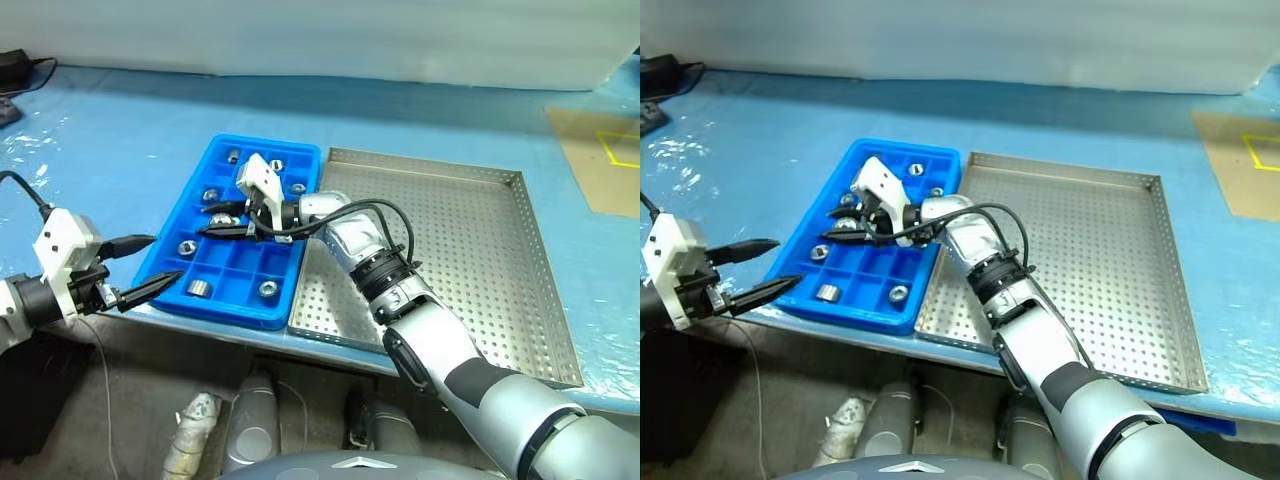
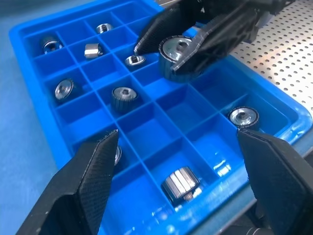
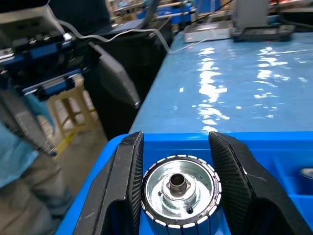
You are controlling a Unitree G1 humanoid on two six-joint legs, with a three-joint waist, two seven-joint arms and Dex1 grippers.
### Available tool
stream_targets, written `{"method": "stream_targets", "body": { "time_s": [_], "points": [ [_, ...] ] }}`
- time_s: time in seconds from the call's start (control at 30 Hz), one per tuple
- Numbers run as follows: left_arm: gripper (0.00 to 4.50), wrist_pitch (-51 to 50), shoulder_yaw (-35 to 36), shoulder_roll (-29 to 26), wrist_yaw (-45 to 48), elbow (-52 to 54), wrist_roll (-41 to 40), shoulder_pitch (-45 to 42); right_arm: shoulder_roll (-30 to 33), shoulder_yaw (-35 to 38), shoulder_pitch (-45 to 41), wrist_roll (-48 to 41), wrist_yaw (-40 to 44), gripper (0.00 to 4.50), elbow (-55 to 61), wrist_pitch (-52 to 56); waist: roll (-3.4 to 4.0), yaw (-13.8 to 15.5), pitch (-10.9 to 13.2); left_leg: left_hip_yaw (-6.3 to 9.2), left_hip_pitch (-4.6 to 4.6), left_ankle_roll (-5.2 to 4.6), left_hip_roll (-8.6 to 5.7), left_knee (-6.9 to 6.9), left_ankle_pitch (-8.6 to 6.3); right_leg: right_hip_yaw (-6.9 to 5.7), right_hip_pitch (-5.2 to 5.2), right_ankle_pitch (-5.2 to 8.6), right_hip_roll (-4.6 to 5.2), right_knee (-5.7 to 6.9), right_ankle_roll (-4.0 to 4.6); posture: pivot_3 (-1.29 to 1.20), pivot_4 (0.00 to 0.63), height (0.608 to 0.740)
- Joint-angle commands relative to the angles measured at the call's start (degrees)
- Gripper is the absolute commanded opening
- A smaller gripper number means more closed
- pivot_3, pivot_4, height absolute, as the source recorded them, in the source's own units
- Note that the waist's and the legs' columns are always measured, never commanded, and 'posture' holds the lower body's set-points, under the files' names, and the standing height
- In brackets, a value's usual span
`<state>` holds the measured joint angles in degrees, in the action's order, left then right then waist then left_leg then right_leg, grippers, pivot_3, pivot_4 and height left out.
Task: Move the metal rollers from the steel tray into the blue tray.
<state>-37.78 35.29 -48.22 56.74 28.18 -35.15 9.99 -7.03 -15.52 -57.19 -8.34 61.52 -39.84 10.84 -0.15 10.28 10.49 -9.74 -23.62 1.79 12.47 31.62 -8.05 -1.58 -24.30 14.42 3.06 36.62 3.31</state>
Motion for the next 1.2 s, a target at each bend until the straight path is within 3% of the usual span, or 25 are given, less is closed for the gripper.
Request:
{"method": "stream_targets", "body": {
  "time_s": [0.03, 0.3, 0.7, 0.9, 1.2],
  "points": [
    [4.08, 0.1, 2.6, 0.6, -1.8, 2.8, -1.6, 1.5, -0.7, -2.8, 2.2, 2.2, 1.0, 1.68, -0.2, -3.6, -0.01, 0.5, 0.0, 0.04, 0.00, 0.02, 0.00, -0.04, 0.01, 0.00, -0.01, 0.00, 0.00, 0.00, -0.01, 0.43, 0.150, 0.740],
    [4.08, 0.7, -1.7, 0.1, -3.6, 1.5, -2.5, -1.9, 1.9, -1.8, 2.5, 4.1, -1.1, 1.68, -2.5, -6.3, -0.03, 1.4, 0.0, 0.38, 0.15, 0.23, -0.02, -0.29, 0.14, 0.03, -0.01, 0.01, -0.03, 0.05, -0.01, 0.38, 0.150, 0.740],
    [4.08, 2.6, -8.3, -1.3, -2.6, -3.0, -1.2, -8.1, 3.9, -2.2, 5.7, 4.6, -1.2, 1.68, -0.5, -7.3, -0.10, -0.1, -0.1, 0.40, 0.13, 0.48, -0.13, -0.26, 0.30, 0.03, -0.02, 0.00, -0.14, 0.06, 0.00, 0.30, 0.150, 0.740],
    [4.08, 2.9, -9.8, -1.6, -2.5, -3.8, -1.1, -9.5, 3.4, -2.7, 6.3, 6.7, -5.7, 3.61, -0.2, -6.4, -0.10, -0.3, -0.1, 0.38, 0.18, 0.50, -0.12, -0.25, 0.31, 0.03, 0.00, 0.00, -0.14, 0.10, 0.01, 0.29, 0.150, 0.740],
    [4.08, 4.4, -14.5, -1.2, -1.4, -7.3, -0.2, -14.8, 5.5, 1.1, 5.1, 5.0, -9.4, 3.61, 1.8, -5.9, -0.10, -0.2, -0.1, 0.28, 0.31, 0.52, -0.11, -0.25, 0.32, 0.03, 0.13, 0.00, -0.13, 0.15, 0.02, 0.23, 0.150, 0.740]
  ]
}}
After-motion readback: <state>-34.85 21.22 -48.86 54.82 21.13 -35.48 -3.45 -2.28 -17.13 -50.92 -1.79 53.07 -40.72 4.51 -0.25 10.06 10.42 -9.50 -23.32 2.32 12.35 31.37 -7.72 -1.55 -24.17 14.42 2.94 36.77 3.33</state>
